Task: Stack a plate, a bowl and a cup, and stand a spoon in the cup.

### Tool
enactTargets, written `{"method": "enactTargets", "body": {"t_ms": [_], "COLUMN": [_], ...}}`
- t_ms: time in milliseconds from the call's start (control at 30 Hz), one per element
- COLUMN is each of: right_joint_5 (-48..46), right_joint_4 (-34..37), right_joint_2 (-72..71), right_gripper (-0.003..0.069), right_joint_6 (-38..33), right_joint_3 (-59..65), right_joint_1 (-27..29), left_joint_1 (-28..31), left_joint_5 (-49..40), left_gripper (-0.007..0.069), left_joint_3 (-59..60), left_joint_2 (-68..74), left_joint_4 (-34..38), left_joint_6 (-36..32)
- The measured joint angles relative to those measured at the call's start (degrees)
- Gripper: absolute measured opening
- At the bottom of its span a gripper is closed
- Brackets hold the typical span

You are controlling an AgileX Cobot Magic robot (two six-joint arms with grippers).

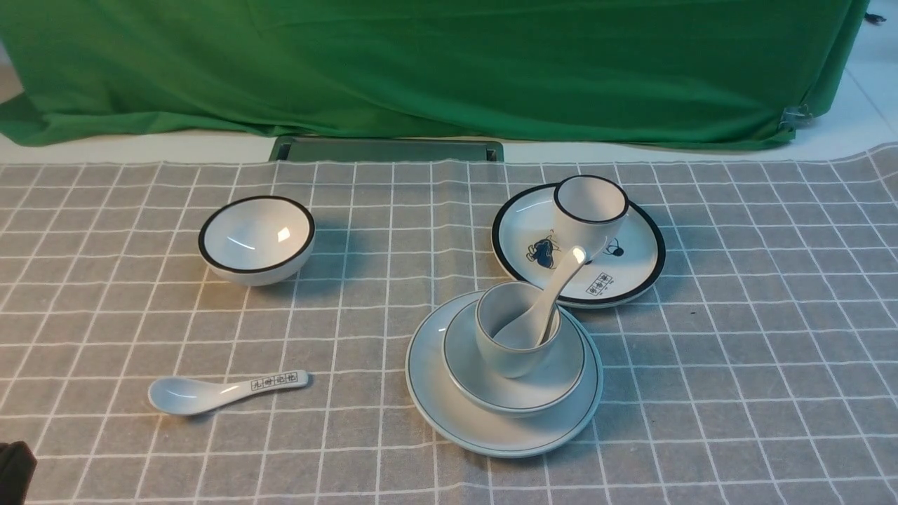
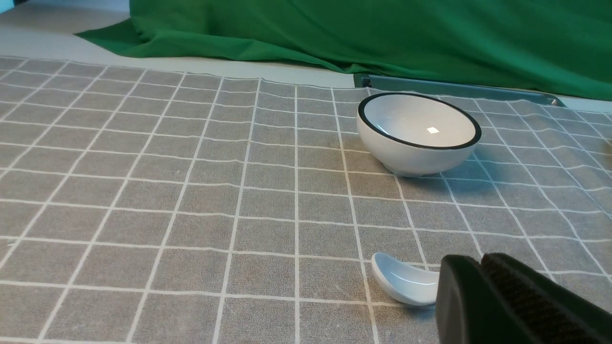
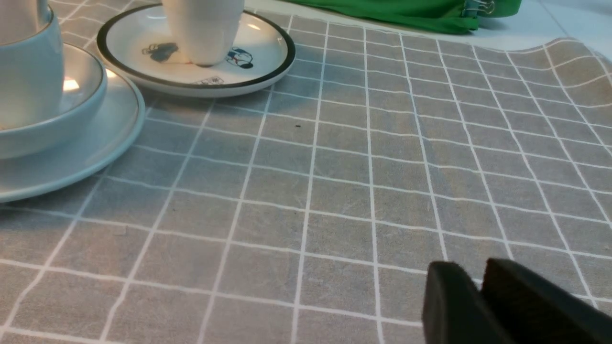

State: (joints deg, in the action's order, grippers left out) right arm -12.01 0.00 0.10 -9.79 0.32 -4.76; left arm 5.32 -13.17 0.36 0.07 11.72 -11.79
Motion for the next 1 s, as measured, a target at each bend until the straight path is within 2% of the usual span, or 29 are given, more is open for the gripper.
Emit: {"method": "enactTargets", "body": {"t_ms": [1000], "right_joint_5": [0.0], "right_joint_4": [0.0], "right_joint_2": [0.0], "right_gripper": [0.0201], "right_joint_6": [0.0], "right_joint_3": [0.0], "right_joint_1": [0.0], "left_joint_1": [0.0], "left_joint_5": [0.0], "left_gripper": [0.0017], "left_joint_3": [0.0], "left_joint_2": [0.0], "left_joint_4": [-0.2], "left_joint_6": [0.3]}}
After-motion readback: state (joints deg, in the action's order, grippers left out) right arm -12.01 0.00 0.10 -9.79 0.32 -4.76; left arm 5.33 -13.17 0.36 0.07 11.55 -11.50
